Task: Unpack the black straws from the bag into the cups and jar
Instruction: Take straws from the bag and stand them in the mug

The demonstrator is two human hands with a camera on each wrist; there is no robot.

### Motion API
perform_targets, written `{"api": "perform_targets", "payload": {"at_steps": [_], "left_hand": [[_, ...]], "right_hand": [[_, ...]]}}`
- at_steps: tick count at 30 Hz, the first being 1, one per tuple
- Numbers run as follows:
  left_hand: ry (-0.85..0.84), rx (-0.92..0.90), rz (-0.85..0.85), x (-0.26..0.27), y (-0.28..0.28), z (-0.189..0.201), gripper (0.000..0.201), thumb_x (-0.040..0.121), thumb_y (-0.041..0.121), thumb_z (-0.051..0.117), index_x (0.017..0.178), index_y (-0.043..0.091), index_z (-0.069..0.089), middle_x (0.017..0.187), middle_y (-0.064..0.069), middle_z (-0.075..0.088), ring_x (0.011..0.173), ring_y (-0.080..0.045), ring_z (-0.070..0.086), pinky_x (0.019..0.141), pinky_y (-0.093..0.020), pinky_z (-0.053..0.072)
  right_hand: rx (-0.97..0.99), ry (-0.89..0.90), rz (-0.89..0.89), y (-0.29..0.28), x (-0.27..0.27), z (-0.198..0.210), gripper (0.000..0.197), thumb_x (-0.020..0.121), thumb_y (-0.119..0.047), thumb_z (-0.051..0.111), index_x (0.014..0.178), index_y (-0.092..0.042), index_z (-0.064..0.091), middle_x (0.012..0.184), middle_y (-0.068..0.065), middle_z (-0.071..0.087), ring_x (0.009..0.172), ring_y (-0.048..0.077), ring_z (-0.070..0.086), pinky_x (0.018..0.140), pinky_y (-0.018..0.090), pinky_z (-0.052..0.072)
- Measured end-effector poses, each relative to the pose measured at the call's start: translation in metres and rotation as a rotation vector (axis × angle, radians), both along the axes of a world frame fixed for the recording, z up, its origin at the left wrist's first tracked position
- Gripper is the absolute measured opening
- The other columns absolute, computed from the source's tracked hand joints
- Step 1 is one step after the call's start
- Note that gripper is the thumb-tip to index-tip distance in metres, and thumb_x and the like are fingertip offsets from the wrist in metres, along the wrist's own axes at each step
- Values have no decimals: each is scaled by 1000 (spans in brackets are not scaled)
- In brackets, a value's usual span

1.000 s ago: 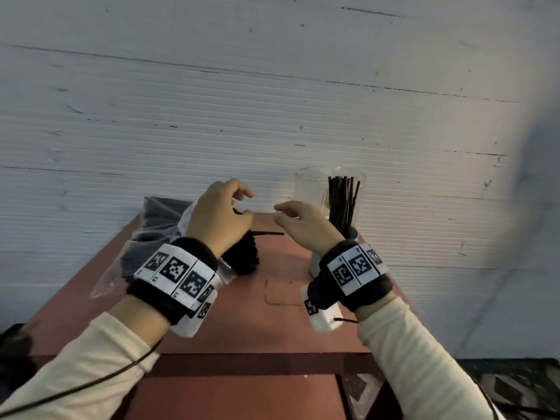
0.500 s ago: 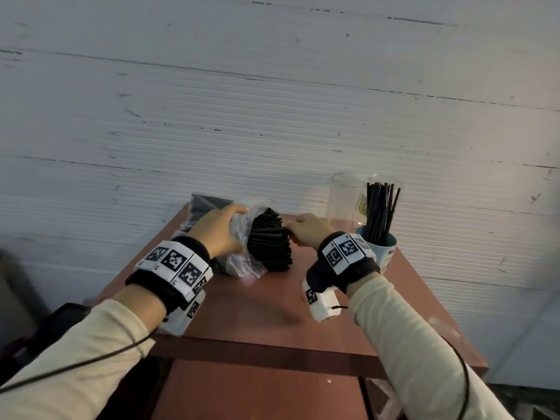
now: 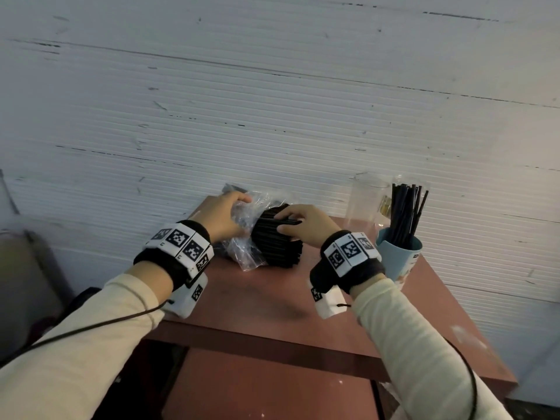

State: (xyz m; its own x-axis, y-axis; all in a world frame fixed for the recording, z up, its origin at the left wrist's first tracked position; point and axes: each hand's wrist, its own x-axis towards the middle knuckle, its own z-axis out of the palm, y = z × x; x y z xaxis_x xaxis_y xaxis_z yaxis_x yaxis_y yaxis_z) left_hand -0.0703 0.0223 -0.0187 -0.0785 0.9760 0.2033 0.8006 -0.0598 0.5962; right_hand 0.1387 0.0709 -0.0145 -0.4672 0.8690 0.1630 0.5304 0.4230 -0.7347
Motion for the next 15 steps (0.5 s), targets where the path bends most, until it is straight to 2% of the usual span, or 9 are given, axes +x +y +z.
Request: {"api": "perform_targets", "payload": {"at_steps": [2, 3, 7, 8, 10, 12, 15], "left_hand": [[0, -13, -16, -1, 0, -3, 71, 72, 14, 80, 133, 32, 47, 139, 1, 51, 113, -16, 56, 90, -32, 50], [1, -16, -18, -1, 0, -4, 72, 73, 15, 80, 134, 32, 47, 141, 1, 50, 116, -16, 54, 92, -33, 49], [18, -20, -1, -1, -1, -6, 74, 71, 22, 82, 133, 38, 45, 144, 4, 48, 114, -16, 58, 97, -41, 49], [21, -20, 1, 0, -2, -5, 75, 70, 23, 82, 133, 39, 45, 144, 4, 48, 114, -16, 58, 99, -42, 48], [23, -24, 3, 0, -2, -5, 75, 71, 23, 83, 133, 37, 45, 145, 4, 47, 114, -17, 58, 100, -41, 47], [18, -28, 1, 0, -1, -3, 74, 71, 20, 83, 134, 35, 46, 144, 3, 48, 112, -18, 59, 96, -37, 49], [25, -30, 4, -1, -1, -2, 74, 71, 20, 84, 132, 35, 47, 142, 1, 50, 112, -19, 59, 93, -36, 51]], "right_hand": [[-50, 69, -16, 2, 8, 0, 19, 86, -9, 69, 103, -17, 68, 109, 16, 63, 92, 27, 66, 78, 31, 59], [-65, 97, -20, 3, 12, 0, 20, 86, -9, 69, 103, -18, 67, 108, 16, 62, 91, 28, 66, 77, 32, 59], [-108, 90, -55, 6, 13, -8, 31, 88, -23, 68, 118, -22, 62, 102, 9, 59, 92, 28, 67, 72, 33, 60], [-119, 103, -71, 8, 11, -10, 30, 88, -22, 68, 118, -21, 63, 101, 9, 59, 91, 29, 67, 74, 36, 60], [-114, 167, -92, 9, 9, -12, 25, 88, -16, 68, 113, -16, 66, 88, 6, 59, 87, 29, 67, 79, 42, 60], [-92, 207, -110, 10, 12, -12, 17, 88, -11, 68, 104, -14, 68, 84, 6, 59, 81, 28, 67, 77, 39, 60], [-88, 268, -105, 11, 25, -9, 11, 89, -4, 64, 93, -14, 66, 93, 16, 64, 71, 21, 66, 64, 26, 58]]}}
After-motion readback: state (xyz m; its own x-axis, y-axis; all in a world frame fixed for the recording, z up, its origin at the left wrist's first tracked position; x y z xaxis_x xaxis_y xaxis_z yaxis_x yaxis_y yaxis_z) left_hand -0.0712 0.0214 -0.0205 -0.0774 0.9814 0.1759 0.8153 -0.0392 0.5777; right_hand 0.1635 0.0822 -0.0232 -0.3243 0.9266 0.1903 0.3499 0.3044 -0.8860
